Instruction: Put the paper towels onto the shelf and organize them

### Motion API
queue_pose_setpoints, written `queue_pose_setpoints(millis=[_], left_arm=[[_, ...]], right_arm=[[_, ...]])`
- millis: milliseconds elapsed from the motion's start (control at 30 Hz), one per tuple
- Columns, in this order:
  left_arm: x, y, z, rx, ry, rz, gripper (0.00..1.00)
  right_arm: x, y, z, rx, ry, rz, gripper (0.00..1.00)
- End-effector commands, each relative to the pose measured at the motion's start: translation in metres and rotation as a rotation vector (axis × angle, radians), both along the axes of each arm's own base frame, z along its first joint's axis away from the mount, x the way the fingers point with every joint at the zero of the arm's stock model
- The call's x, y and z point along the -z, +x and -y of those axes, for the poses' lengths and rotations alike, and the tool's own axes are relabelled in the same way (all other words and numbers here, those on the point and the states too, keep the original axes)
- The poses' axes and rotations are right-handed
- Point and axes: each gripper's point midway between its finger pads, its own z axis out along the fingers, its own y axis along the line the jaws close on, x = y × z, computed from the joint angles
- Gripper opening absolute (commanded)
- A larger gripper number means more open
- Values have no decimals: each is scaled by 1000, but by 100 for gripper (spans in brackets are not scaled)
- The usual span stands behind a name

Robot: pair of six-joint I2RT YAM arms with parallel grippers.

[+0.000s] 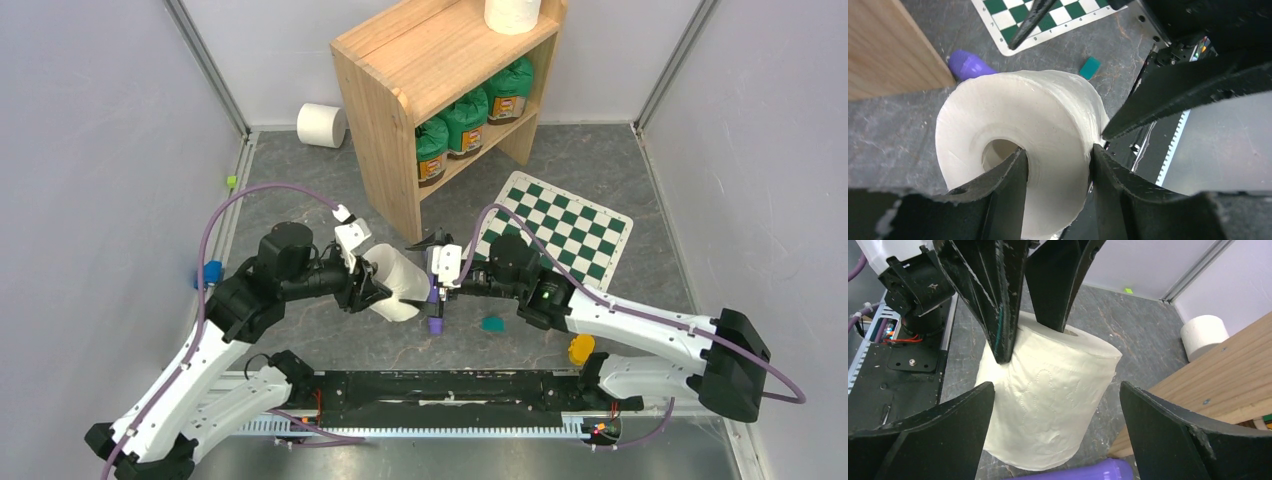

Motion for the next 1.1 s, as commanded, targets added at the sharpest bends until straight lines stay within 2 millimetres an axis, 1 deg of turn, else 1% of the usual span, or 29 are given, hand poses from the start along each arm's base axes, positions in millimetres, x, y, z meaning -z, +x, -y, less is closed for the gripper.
queue_pose_setpoints(millis=[0, 133, 200, 333, 467, 633, 767, 933, 1067], left_arm=[[-43, 1, 11, 124, -24, 220, 6], [-45, 0, 16, 168, 7, 274, 4], [-45, 2, 19, 171, 32, 298, 3], [-42, 5, 25, 190, 94, 354, 3], [-38, 2, 37, 238, 166, 430, 3], [-41, 1, 50, 284, 221, 501, 3], [-47, -1, 58, 312, 214, 534, 3], [-48, -5, 67, 355, 217, 548, 3], [-55, -10, 74, 387, 205, 566, 3]], right_arm=[[-26, 1, 8, -30, 22, 52, 98], [-32, 4, 12, -49, 45, 19, 98], [-37, 8, 15, -53, 64, -8, 98], [-47, 8, 20, -107, 103, -71, 98], [-52, 13, 27, -138, 120, -124, 98], [-44, 16, 30, -157, 86, -146, 98], [-35, 16, 33, -173, 59, -164, 98], [-30, 23, 39, -146, 51, -173, 98], [-29, 32, 41, -118, 51, -177, 98]])
